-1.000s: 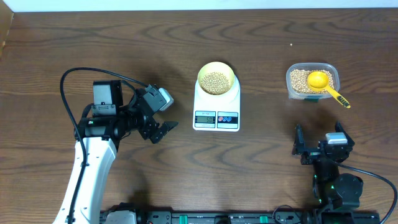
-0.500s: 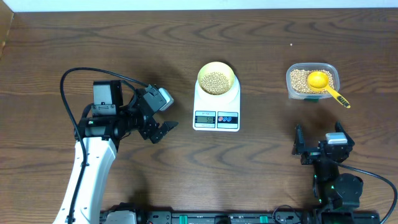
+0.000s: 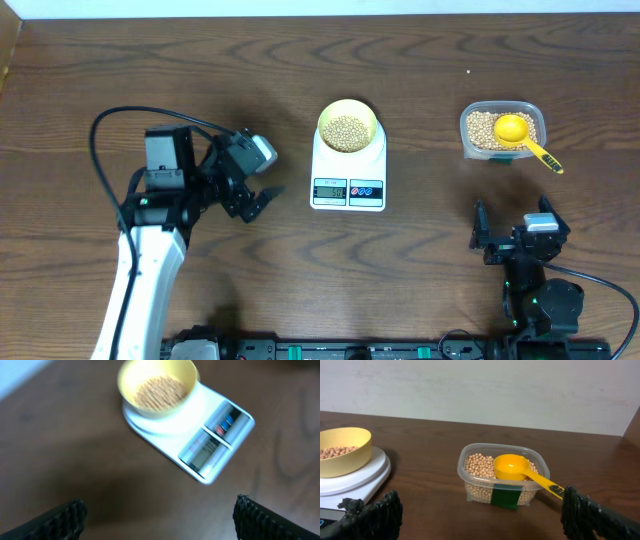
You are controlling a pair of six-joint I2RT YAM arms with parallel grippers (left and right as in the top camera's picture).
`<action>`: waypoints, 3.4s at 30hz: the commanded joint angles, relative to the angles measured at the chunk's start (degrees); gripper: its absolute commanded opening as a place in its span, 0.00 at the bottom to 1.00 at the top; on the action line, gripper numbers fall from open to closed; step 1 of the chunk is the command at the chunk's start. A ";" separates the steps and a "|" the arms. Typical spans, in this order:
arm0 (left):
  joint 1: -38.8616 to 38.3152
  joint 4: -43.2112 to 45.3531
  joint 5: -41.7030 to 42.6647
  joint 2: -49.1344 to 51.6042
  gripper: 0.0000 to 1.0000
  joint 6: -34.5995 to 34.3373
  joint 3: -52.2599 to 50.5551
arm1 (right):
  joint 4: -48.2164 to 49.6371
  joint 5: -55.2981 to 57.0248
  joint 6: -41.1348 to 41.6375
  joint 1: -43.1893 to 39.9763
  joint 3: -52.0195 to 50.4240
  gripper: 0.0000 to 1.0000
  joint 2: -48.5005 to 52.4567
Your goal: Scoop item into bowl and weigh 50g on scale
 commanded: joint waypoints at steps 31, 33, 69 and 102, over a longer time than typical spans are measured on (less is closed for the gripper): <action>0.33 24.57 -32.50 -63.06 0.95 -41.57 -40.09 | -0.17 0.70 -0.48 0.44 -0.15 0.99 -0.39; 0.33 24.55 -32.50 -66.01 0.95 -41.42 -42.03 | -0.17 0.70 -0.48 0.44 -0.15 0.99 -0.39; 0.22 24.55 -34.36 -64.11 0.95 -41.44 -49.90 | -0.17 0.70 -0.50 0.44 -0.15 0.99 -0.39; 0.22 24.68 -34.36 -61.94 0.95 -41.44 -49.90 | -0.17 0.70 -0.48 0.44 -0.15 0.99 -0.39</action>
